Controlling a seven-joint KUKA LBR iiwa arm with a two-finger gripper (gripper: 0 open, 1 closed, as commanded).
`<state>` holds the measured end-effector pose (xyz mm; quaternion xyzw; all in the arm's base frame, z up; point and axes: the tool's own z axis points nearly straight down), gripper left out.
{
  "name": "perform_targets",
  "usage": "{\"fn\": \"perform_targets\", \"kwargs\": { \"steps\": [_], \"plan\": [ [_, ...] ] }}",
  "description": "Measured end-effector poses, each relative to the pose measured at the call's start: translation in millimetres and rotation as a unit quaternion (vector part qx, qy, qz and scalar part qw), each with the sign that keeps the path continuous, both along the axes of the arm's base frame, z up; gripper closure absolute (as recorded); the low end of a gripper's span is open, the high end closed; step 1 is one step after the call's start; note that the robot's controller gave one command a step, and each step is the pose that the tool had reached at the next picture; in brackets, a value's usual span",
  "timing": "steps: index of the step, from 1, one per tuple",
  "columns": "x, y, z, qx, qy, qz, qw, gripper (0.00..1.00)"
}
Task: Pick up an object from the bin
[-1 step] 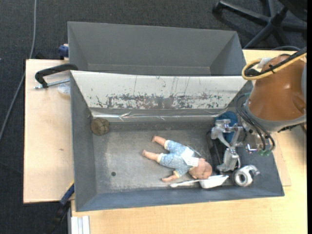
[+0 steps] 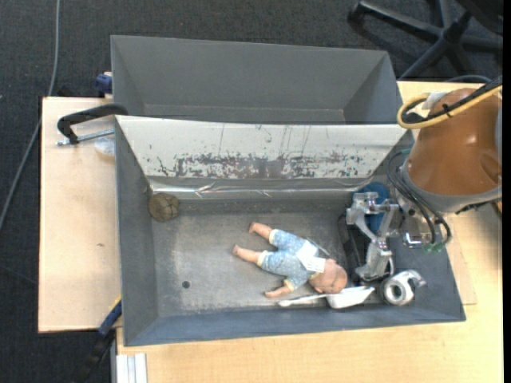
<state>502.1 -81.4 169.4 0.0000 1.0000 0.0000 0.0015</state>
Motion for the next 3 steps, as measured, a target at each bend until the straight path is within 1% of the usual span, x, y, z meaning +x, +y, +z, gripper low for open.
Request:
{"fn": "perform_targets", "kwargs": {
  "steps": [1,2,3],
  "plan": [
    [4.1,41.0,-66.5,0.001,0.0022,-0.055,0.9985,0.0],
    [0.2,56.1,-66.4,0.001,0.0006,-0.059,0.9983,0.0],
    [9.1,65.0,-64.1,0.001,-0.0005,-0.183,0.9831,0.0]
  ]
}}
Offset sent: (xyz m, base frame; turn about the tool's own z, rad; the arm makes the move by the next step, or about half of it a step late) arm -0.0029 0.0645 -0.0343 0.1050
